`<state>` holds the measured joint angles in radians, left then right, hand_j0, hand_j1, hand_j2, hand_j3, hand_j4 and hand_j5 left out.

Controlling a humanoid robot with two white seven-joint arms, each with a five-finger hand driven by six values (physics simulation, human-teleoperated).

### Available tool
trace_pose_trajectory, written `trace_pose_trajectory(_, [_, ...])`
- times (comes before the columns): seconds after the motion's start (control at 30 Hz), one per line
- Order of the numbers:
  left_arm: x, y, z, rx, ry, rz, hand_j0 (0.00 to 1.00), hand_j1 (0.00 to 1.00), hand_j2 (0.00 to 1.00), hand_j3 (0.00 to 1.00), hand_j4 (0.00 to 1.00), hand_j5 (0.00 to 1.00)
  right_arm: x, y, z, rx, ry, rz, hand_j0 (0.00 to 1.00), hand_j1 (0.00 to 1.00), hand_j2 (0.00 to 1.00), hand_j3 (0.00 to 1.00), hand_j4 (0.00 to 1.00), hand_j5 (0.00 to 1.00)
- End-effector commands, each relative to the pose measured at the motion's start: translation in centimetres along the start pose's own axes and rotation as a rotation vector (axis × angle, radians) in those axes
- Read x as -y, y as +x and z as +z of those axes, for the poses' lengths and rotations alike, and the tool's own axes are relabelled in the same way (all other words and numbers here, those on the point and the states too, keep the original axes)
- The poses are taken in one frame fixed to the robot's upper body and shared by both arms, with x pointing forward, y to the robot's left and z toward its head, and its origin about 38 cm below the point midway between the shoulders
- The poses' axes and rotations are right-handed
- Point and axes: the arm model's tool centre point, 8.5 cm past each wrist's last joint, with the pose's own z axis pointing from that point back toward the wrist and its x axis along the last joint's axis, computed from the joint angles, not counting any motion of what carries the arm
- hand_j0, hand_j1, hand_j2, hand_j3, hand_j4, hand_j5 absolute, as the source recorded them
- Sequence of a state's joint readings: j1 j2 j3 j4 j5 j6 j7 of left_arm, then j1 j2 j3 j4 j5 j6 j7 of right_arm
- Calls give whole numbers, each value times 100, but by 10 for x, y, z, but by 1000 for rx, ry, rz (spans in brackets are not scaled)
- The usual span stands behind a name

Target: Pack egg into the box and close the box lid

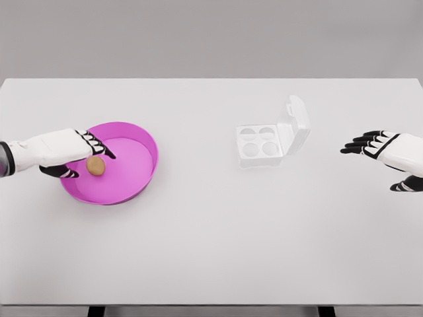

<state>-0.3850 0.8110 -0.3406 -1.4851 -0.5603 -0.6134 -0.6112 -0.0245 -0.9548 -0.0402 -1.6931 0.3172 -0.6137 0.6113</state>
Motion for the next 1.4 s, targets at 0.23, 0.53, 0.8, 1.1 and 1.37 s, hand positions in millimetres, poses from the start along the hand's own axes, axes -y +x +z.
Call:
trace_pose_trajectory(0.23, [4,-2,-2,-8,-8,11,80,80,80,80,80,80,-4,0,1,-1,10,-14,100,100,100,100,100,100])
trace_pose_trajectory(0.53, [4,-2,-3,-6,-8,12,79,79,79,79,79,79,-20,-20,6,-58,37,-61,100,100,100,100,100,100])
trace_pose_trajectory(0.8, [4,-1,-4,-4,-7,13,78,78,78,78,78,78,-28,-45,-28,-72,108,-81,100,100,100,100,100,100])
trace_pose_trajectory(1.1, [6,1,-7,3,-11,14,76,76,76,76,76,76,-15,-63,-54,-90,58,-112,100,100,100,100,100,100])
trace_pose_trajectory(1.37, [6,1,-7,4,-10,15,76,76,76,76,76,76,-8,-64,-54,-88,43,-107,100,100,100,100,100,100])
